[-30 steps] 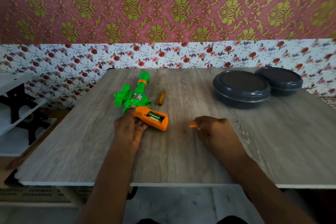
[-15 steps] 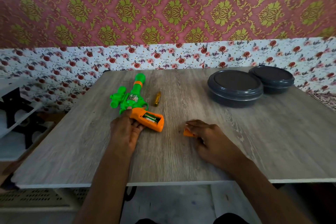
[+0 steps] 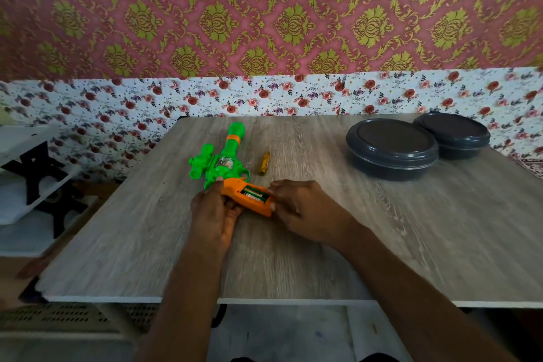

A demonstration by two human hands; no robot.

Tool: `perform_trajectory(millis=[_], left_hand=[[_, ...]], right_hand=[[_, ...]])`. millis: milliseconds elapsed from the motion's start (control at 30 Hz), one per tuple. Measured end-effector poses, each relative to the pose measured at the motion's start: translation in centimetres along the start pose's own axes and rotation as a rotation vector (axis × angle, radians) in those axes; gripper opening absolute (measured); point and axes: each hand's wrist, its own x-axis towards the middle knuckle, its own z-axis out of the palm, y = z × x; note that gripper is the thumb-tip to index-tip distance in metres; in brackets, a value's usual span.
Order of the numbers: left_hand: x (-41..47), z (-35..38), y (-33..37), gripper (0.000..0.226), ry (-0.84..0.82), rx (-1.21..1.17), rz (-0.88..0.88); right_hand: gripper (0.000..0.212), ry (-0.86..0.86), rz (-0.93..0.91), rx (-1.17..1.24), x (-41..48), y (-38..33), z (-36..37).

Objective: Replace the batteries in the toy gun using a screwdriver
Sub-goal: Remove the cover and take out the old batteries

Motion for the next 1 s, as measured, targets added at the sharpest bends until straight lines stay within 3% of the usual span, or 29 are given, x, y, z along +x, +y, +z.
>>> perform_trajectory(millis=[200,267,367,567,700,933,1000], left_hand=[[-0.5,0.2,0.0,0.023,0.095,0.069,0.089],[-0.7,0.0,-0.4,0.024,0.164,0.218,0.221],[-1.3,-0.2,-0.2,0.032,0.351,0.663,0.394],[-2.3,-0.2,-0.1,0.041,0.402,0.777,0.484],[-2.3,-0.4,0.5,0.046,0.400,0.731,0.427],[-1.1,-1.1,0.0,0.064,0.190,0.392,0.345],[-2.0,-0.2,0.5,0.059,0.117,0.289,0.323]], right_hand=[[0.041,0.043,-0.045,0.055,1.6,-0.4,1.8],[0.042,0.086,-0.063,0.070,1.5,-0.3,2.0],[0.040,0.099,-0.102,0.085,1.4,-0.2,2.2],[0.041,0.097,-0.108,0.081,1.6,0.0,2.6],[0.040,0.119,-0.130,0.134,1.5,0.1,2.8],[0.023,0.164,-0.170,0.169,1.7,-0.6,3.4],[0.022,0.168,-0.167,0.185,1.7,-0.8,3.3]])
